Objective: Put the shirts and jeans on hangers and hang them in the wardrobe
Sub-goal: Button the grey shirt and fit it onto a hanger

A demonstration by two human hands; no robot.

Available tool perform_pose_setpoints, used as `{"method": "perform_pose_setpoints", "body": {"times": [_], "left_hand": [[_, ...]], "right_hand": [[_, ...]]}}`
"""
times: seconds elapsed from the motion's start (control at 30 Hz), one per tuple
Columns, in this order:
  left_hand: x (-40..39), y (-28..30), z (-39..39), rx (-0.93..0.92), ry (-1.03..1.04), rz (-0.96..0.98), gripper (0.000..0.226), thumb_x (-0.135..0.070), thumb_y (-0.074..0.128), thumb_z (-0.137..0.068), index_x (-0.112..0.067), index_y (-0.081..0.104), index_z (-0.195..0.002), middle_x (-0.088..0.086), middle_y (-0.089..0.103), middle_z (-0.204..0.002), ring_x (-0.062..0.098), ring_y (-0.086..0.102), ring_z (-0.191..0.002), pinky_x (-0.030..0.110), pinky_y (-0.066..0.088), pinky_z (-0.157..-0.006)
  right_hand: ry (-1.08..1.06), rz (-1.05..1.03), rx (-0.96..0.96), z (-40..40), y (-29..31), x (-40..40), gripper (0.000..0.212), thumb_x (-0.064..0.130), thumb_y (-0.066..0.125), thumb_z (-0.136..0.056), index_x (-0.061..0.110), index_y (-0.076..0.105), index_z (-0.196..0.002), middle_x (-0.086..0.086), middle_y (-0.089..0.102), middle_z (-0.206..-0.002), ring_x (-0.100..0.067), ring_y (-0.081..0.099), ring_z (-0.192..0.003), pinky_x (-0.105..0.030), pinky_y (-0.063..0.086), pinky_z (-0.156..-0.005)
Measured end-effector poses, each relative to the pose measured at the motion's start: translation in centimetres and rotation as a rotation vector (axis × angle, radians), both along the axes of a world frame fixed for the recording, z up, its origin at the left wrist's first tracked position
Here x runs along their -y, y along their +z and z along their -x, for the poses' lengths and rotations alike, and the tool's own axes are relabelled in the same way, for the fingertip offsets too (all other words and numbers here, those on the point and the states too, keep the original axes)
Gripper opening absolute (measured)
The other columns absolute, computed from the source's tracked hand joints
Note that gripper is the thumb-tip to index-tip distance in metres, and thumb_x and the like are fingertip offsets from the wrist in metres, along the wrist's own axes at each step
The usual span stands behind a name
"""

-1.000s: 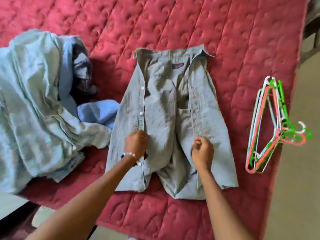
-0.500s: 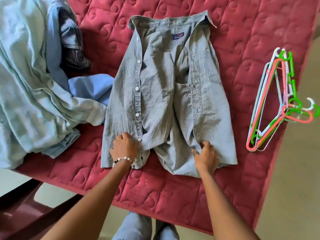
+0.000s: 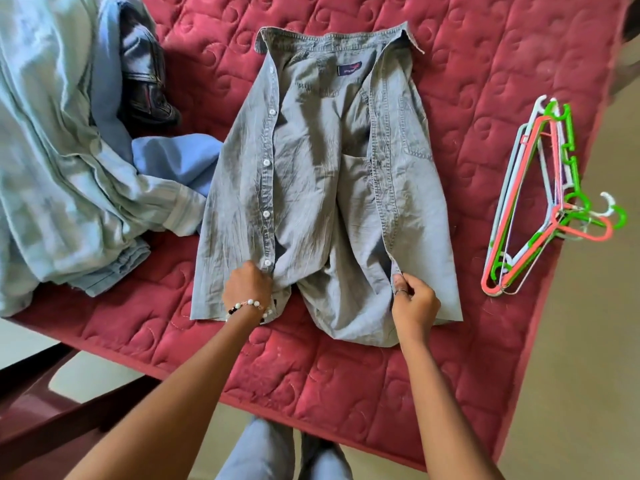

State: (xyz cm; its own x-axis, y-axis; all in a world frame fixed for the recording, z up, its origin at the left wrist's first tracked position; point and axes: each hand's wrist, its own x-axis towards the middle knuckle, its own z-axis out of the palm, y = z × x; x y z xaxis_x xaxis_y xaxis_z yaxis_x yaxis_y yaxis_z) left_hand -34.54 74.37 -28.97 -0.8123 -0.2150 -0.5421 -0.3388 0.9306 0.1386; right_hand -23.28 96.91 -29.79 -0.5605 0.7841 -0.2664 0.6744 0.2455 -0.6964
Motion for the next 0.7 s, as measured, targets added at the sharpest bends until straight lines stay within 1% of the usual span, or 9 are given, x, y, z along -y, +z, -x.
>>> {"method": "perform_pose_setpoints", "body": {"times": [0.13,0.2,0.23,0.3,0.37,0.43,0.5,0.6,0.7], "left_hand": [[-1.1,2.9,-0.2,-0.385,0.261,-0.351,0.012,-0.014,0.062,-0.082,-0.005,0.063,-0.089,0.011,0.068,-0.078,0.030,0.062,-0.077,0.033,0.040,-0.069],[-2.3,5.4,-0.8,-0.546,0.235,-0.555,0.006,-0.014,0.065,-0.081,-0.010,0.062,-0.085,-0.002,0.063,-0.065,0.010,0.059,-0.062,0.029,0.043,-0.066],[-3.0,6.3,-1.2,-0.558,0.123,-0.619,0.005,-0.016,0.065,-0.081,-0.013,0.062,-0.084,-0.008,0.060,-0.060,0.002,0.055,-0.056,0.025,0.043,-0.063],[-4.0,6.6,-2.0,-0.363,-0.240,-0.583,0.009,-0.021,0.061,-0.081,-0.015,0.062,-0.087,-0.005,0.062,-0.059,0.005,0.059,-0.058,0.027,0.046,-0.062],[-4.8,5.2,-2.5,-0.004,-0.528,-0.348,0.022,-0.027,0.059,-0.085,-0.017,0.063,-0.103,0.010,0.070,-0.087,0.027,0.066,-0.085,0.036,0.051,-0.073],[-5.1,3.4,-3.0,0.241,-0.652,-0.152,0.033,-0.036,0.057,-0.089,-0.018,0.058,-0.116,0.016,0.061,-0.111,0.038,0.060,-0.103,0.042,0.051,-0.083],[-4.8,1.6,-3.5,0.261,-0.639,-0.127,0.031,-0.040,0.054,-0.092,-0.018,0.059,-0.113,0.016,0.060,-0.111,0.039,0.060,-0.102,0.043,0.050,-0.081],[-3.7,-0.5,-3.7,0.043,-0.464,-0.273,0.021,-0.031,0.055,-0.091,-0.014,0.065,-0.099,0.012,0.067,-0.096,0.035,0.063,-0.090,0.039,0.051,-0.071],[-3.1,-1.5,-3.2,-0.163,-0.321,-0.435,0.010,-0.012,0.060,-0.086,-0.014,0.068,-0.091,0.005,0.070,-0.089,0.027,0.065,-0.081,0.034,0.048,-0.067]], "right_hand": [[0.015,-0.160,-0.208,0.6,2.0,1.1,0.018,0.009,0.055,-0.092,-0.002,0.066,-0.084,-0.015,0.066,-0.077,-0.027,0.056,-0.068,-0.021,0.030,-0.060],[0.146,-0.236,-0.294,0.5,2.8,2.4,0.023,0.013,0.048,-0.093,-0.001,0.064,-0.085,-0.012,0.065,-0.074,-0.023,0.054,-0.068,-0.025,0.031,-0.058],[0.250,-0.281,-0.308,0.5,2.9,3.0,0.023,0.014,0.047,-0.092,0.000,0.065,-0.086,-0.010,0.065,-0.074,-0.021,0.053,-0.068,-0.028,0.033,-0.058],[0.535,-0.407,-0.248,-0.1,2.1,4.1,0.008,0.010,0.061,-0.084,0.005,0.066,-0.086,-0.007,0.065,-0.073,-0.021,0.057,-0.067,-0.031,0.042,-0.057],[0.820,-0.488,-0.022,-1.0,0.5,4.8,0.024,0.007,0.079,-0.061,0.011,0.065,-0.080,-0.004,0.064,-0.066,-0.025,0.062,-0.059,-0.030,0.046,-0.049],[1.000,-0.448,0.288,-1.6,-0.4,5.3,0.026,0.015,0.082,-0.056,0.016,0.064,-0.075,-0.005,0.066,-0.065,-0.028,0.066,-0.059,-0.033,0.049,-0.052],[0.973,-0.395,0.412,-1.8,-0.7,5.3,0.014,0.028,0.070,-0.075,0.016,0.066,-0.080,-0.006,0.069,-0.078,-0.030,0.069,-0.073,-0.039,0.050,-0.064],[0.700,-0.234,0.216,-1.5,-0.8,5.0,0.033,0.041,0.052,-0.088,0.014,0.067,-0.076,-0.007,0.068,-0.077,-0.031,0.064,-0.073,-0.038,0.048,-0.062],[0.530,-0.077,0.048,0.1,-0.7,5.3,0.020,0.027,0.060,-0.091,0.010,0.066,-0.081,-0.006,0.066,-0.082,-0.027,0.061,-0.078,-0.038,0.048,-0.067]]}}
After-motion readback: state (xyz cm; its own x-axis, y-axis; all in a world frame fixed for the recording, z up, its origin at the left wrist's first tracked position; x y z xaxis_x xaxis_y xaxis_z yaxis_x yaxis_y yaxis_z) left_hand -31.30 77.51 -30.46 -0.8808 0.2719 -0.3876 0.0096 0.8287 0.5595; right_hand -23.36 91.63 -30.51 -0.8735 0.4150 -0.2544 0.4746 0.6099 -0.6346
